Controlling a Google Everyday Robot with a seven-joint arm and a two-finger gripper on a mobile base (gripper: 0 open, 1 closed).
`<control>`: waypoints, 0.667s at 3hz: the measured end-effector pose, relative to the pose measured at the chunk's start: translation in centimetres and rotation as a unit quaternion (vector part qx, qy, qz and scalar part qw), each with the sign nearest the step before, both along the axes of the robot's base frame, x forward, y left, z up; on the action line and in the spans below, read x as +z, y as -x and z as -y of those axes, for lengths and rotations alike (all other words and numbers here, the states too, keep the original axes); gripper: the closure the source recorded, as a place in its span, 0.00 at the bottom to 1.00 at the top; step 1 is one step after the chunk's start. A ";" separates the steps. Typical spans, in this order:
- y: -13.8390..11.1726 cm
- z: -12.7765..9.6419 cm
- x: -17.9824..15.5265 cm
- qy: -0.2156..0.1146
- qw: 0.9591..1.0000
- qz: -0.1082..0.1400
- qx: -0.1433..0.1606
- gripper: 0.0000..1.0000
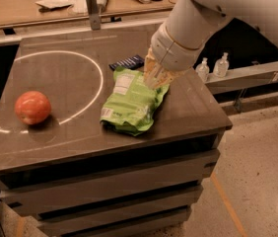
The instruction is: Move green rice chip bag near apple
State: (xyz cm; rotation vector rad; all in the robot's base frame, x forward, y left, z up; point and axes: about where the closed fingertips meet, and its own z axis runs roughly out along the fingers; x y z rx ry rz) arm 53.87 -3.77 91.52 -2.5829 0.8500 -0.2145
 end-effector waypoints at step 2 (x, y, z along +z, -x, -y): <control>-2.3 -0.3 -0.4 0.048 0.998 0.025 0.028 0.00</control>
Offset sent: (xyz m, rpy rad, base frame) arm 0.0373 0.0055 -0.0132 -0.1136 -0.0726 0.0892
